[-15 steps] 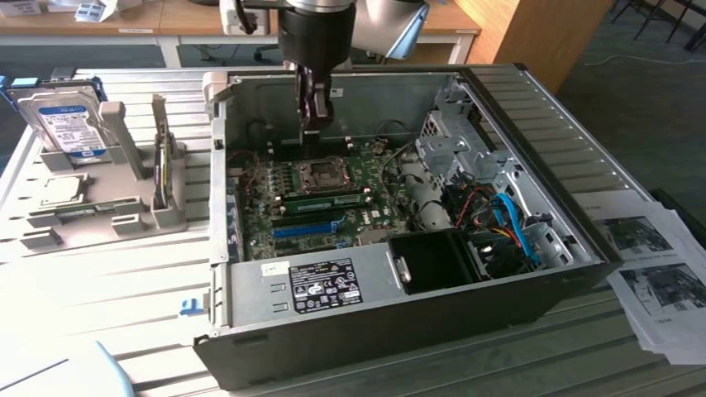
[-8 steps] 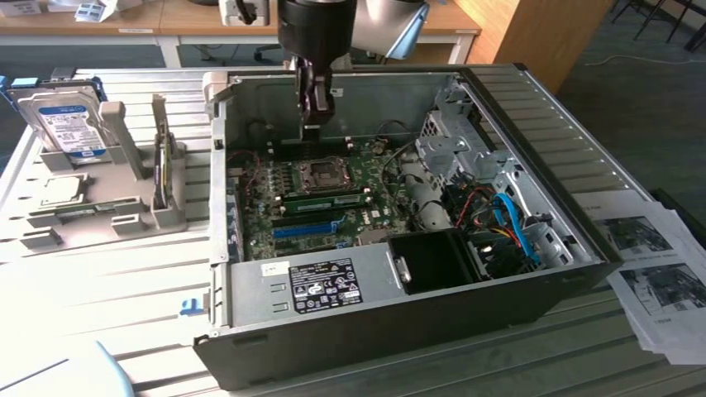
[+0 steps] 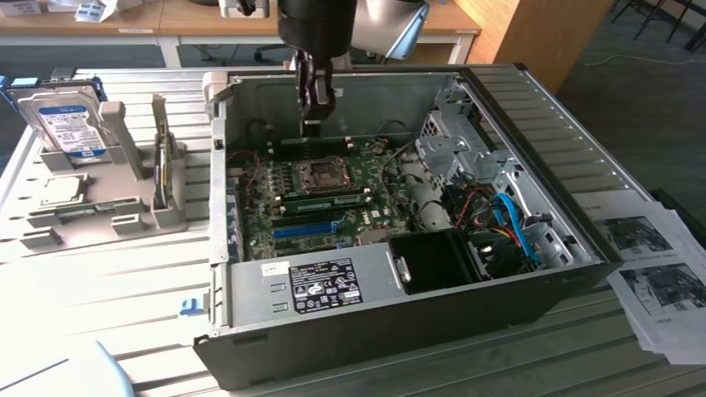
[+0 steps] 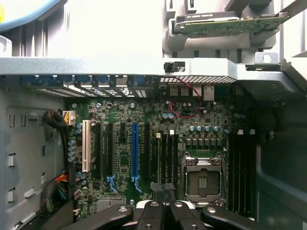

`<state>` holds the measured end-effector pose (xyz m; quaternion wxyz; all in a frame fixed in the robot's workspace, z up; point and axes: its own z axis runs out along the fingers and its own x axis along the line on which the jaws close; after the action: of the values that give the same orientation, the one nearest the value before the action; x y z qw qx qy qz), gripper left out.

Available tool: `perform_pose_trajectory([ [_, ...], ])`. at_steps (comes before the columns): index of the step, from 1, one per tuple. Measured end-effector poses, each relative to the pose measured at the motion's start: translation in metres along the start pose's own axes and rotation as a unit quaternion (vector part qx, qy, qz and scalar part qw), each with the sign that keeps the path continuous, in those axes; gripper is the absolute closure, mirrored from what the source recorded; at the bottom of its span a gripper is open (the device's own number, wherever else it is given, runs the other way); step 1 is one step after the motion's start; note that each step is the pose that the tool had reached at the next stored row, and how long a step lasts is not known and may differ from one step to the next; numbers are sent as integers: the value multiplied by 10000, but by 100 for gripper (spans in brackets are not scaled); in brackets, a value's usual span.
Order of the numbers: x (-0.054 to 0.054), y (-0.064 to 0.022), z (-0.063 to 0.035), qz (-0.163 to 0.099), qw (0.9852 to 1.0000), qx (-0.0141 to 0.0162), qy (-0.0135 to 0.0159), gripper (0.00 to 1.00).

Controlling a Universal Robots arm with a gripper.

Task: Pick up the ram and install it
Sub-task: 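Press down the ram until it locks into place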

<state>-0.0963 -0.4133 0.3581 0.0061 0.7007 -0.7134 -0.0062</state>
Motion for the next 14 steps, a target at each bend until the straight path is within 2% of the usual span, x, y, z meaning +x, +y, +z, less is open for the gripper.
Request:
perform_pose_trajectory([
  [9,0,-7,-17,1,10000,0,4,91],
  [14,-2,-83,-18,0,10000,0,3,91],
])
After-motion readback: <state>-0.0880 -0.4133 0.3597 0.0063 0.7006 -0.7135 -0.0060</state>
